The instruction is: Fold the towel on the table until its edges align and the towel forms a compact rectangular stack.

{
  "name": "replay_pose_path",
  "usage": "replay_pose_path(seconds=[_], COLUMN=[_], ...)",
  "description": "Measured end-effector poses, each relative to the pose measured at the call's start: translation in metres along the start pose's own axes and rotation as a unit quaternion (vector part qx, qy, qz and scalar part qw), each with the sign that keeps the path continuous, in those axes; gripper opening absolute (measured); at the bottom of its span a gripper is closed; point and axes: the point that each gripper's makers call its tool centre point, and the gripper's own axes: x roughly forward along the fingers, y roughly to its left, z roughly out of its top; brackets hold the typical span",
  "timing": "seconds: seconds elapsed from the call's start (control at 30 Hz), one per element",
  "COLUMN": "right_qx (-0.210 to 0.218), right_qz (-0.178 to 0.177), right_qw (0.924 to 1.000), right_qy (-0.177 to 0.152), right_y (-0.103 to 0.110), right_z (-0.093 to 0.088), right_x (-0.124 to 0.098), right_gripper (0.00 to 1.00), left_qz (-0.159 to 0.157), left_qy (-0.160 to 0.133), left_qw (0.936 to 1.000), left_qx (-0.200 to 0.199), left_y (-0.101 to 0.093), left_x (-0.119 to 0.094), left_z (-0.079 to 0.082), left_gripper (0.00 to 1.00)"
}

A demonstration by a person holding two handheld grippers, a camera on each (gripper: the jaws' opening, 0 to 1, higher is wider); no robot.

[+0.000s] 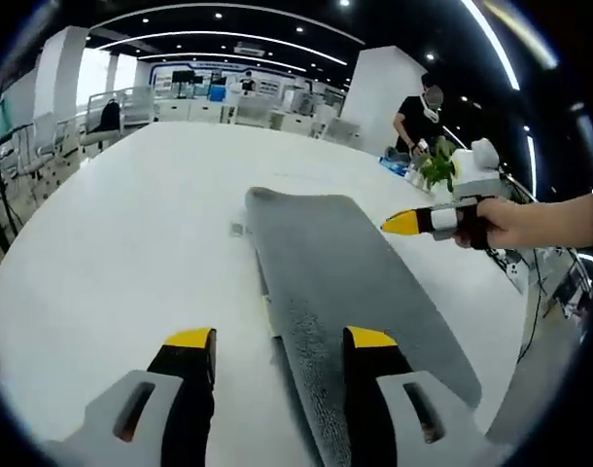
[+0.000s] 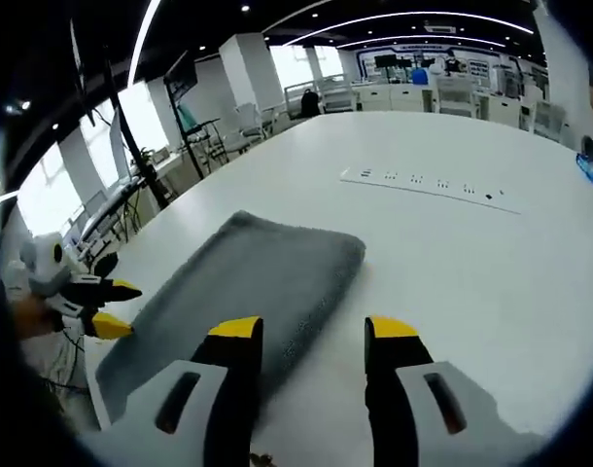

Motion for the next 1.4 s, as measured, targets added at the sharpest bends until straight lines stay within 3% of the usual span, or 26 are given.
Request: replay_pose_path(seconds=[0.17,0.27,0.47,0.6,0.77,1.2,1.4], right_qx=[-0.008,-0.001,-0.002,-0.010,0.010,0.016,0.027], right_qz=[0.007,0.009,0.028,0.038,0.038,0.026,0.013], right_qw=[0.9999,0.9999,0.9996,0.9991,0.9991,0.9994,0.9995], right_qy=[0.010,0.009,0.009,0.014,0.016,0.016,0.009], right_y=[0.008,0.009,0.028,0.037,0.043,0.033,0.019], right_z=[-0.019,-0.021,-0.036,-0.046,-0.050,-0.056,-0.061], right_x=[-0.005,-0.007,-0.016,-0.014,-0.013,-0.008,-0.020], right_gripper=[0.41,0.41,0.39,0.25,0.06,0.01,0.00], left_qz=[0.006,0.007,-0.005,-0.011,-0.020,-0.011,-0.025], left_qy=[-0.001,0.005,0.017,0.021,0.029,0.041,0.043], left_qw=[1.0000,1.0000,0.9998,0.9997,0.9993,0.9967,0.9976], left_qx=[-0.001,-0.002,-0.002,0.009,0.016,0.069,0.049], left_y=[0.007,0.008,0.003,-0.001,-0.007,-0.014,-0.028], left_x=[0.004,0.006,0.012,0.016,0.022,0.027,0.034], left_z=[0.005,0.004,-0.003,-0.007,-0.011,-0.011,-0.011], left_gripper=[0.51,0.50,0.36,0.21,0.14,0.06,0.05])
